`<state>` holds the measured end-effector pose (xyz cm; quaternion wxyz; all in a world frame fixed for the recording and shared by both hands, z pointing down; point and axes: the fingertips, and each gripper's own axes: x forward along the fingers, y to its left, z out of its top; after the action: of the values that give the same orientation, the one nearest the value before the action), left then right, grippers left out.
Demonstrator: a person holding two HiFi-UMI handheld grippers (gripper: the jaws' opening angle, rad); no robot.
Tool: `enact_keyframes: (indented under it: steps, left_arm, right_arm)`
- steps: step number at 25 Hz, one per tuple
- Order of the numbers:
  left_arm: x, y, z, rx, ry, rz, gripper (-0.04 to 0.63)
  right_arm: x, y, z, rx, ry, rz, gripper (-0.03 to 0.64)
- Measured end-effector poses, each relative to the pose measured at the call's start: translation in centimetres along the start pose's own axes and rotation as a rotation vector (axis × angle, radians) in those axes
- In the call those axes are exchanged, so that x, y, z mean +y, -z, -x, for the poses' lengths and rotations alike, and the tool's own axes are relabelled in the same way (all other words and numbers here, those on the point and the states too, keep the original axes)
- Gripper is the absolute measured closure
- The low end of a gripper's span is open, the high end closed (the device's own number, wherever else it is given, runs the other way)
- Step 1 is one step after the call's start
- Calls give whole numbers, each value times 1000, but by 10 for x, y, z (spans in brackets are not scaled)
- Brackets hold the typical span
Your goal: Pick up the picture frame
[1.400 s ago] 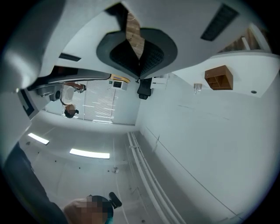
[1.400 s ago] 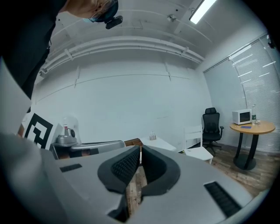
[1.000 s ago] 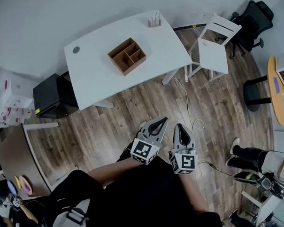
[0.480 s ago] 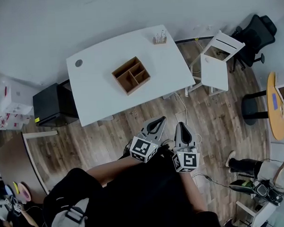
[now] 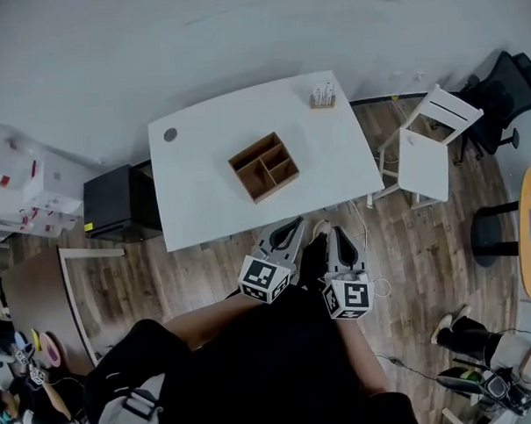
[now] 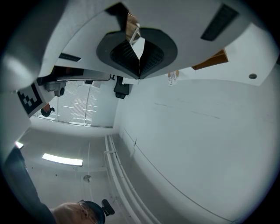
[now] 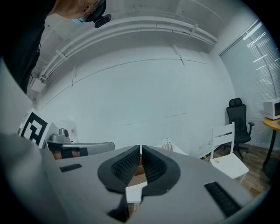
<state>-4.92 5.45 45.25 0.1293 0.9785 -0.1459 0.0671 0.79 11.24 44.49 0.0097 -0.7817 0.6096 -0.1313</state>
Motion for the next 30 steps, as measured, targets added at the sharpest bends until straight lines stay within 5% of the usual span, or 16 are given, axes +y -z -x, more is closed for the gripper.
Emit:
enact_keyframes:
  steps: [6,18,23,30]
  left_arm:
    - [28,-14,-49,2,-54,-21,580]
    - [92,-20,-157,62,-203,63,580]
    - [97,-34,-203,74,-202,-9,580]
    - [130,-23,-267,84,-259,25,580]
  right_arm:
    - [-36,-7,-54,14,-38,-23,581]
    - [-116,-22,-162,75,-126,-79,581]
    - [-152,-25,-203,108,-135,-72,581]
    - [-190,-4,-270,179,-248,-46,581]
